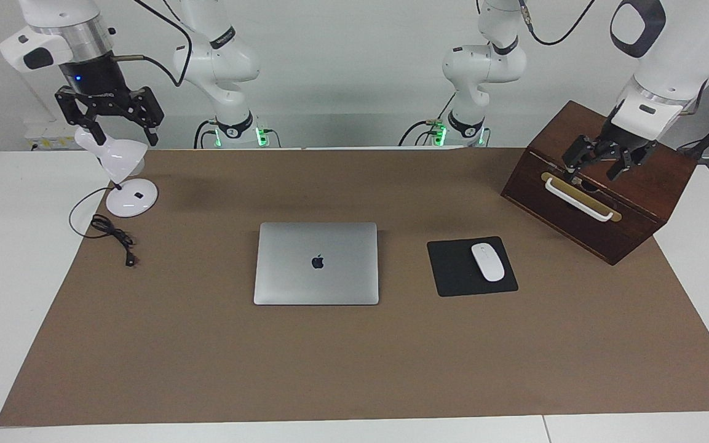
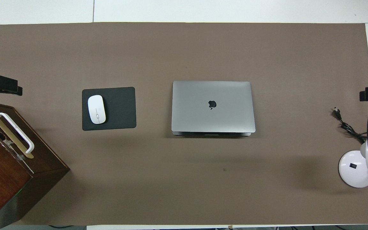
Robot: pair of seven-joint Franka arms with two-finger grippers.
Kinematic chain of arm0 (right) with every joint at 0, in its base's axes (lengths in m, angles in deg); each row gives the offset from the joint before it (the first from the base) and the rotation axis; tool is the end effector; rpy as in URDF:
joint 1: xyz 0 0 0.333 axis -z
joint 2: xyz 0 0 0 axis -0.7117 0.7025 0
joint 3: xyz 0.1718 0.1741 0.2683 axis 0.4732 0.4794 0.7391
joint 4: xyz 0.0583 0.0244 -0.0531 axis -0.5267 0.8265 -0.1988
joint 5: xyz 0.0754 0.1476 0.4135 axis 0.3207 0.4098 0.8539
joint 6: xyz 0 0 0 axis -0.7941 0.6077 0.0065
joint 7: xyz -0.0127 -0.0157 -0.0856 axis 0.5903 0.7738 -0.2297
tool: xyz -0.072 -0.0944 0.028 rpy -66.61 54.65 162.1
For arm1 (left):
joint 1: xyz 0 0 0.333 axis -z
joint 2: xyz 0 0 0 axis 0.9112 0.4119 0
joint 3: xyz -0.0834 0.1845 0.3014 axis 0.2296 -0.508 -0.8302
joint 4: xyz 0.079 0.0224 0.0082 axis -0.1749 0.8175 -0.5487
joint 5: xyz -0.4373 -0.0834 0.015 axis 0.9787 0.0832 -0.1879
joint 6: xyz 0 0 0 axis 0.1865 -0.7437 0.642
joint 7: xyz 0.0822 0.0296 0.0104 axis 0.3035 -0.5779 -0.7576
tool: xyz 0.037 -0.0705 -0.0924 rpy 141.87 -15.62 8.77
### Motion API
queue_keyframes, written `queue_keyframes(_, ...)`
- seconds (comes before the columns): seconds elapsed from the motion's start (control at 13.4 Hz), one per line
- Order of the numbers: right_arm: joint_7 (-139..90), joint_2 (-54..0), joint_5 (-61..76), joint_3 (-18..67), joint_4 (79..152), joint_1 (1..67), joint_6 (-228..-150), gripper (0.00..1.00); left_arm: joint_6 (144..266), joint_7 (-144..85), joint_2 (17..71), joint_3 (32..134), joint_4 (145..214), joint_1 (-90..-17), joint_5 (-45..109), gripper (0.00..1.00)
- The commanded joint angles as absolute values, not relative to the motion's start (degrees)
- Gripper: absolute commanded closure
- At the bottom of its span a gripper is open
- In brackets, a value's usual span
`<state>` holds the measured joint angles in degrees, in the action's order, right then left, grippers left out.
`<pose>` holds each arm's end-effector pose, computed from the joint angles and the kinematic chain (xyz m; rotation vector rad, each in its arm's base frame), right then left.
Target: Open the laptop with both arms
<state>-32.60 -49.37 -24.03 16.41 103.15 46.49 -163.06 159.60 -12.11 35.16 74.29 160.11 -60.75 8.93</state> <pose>0.5665 -0.0208 0.7169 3.1208 -0.0495 0.1815 0.6209 0.0013 0.6483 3.1074 -0.0328 0.0410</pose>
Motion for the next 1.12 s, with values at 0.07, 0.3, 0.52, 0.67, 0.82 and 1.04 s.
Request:
queue_keyframes(0.07,-33.38,-49.56,-22.66,16.64,103.69,46.95,-165.08,0.0,160.13,-12.64,33.44,74.07,162.06,-60.23,7.91,0.0)
queue_keyframes(0.3,-33.47,-49.56,-22.66,16.64,103.78,47.3,-164.91,0.0,160.22,-12.46,33.44,74.07,162.15,-60.4,7.91,0.0)
queue_keyframes(0.52,-33.29,-49.99,-22.66,16.64,103.78,47.13,-163.95,0.0,160.31,-12.55,33.44,74.07,162.24,-60.14,7.82,0.0)
queue_keyframes(0.67,-33.29,-51.04,-22.66,16.64,103.69,47.3,-163.51,0.0,160.22,-12.29,33.36,74.07,162.42,-60.14,7.91,0.0)
queue_keyframes(0.82,-33.29,-52.45,-22.66,16.64,103.69,47.3,-163.24,0.0,160.22,-12.29,33.09,74.07,162.59,-60.31,7.91,0.0)
queue_keyframes(1.04,-33.29,-53.25,-22.66,16.64,103.6,47.3,-162.1,0.0,160.22,-12.46,33.09,74.07,163.12,-60.05,7.91,0.0)
